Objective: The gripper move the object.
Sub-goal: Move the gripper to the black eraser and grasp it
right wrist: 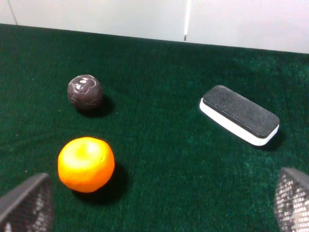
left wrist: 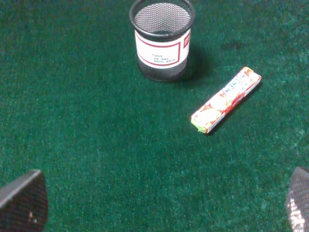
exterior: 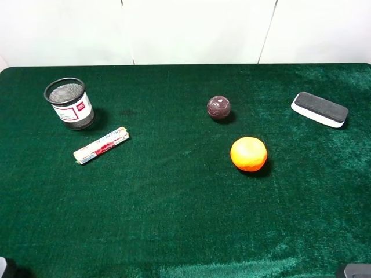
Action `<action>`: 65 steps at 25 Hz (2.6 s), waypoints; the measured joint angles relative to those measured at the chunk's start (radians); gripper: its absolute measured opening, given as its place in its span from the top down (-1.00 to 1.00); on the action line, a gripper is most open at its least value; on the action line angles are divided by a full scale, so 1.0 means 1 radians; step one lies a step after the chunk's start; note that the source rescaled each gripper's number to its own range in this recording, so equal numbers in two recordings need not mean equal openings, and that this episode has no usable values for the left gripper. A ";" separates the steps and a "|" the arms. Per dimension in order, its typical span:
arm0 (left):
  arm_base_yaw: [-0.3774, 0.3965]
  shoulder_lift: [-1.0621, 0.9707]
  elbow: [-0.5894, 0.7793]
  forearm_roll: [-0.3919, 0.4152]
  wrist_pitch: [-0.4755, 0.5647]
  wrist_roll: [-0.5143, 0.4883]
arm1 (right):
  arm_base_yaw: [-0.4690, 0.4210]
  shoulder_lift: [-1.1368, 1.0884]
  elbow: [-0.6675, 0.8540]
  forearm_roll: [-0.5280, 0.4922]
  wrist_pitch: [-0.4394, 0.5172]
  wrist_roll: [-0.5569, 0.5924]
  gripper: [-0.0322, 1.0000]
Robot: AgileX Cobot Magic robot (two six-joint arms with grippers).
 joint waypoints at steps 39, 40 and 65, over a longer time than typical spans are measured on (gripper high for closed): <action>0.000 -0.001 0.000 0.000 0.000 0.000 | 0.000 0.723 -0.391 -0.023 0.041 -0.364 -1.00; 0.000 -0.001 0.000 0.000 0.000 0.000 | 0.000 0.782 -0.425 -0.027 0.051 -0.392 -1.00; 0.000 -0.001 0.000 0.000 0.000 0.000 | -0.066 1.686 -0.926 -0.188 0.129 -0.691 -1.00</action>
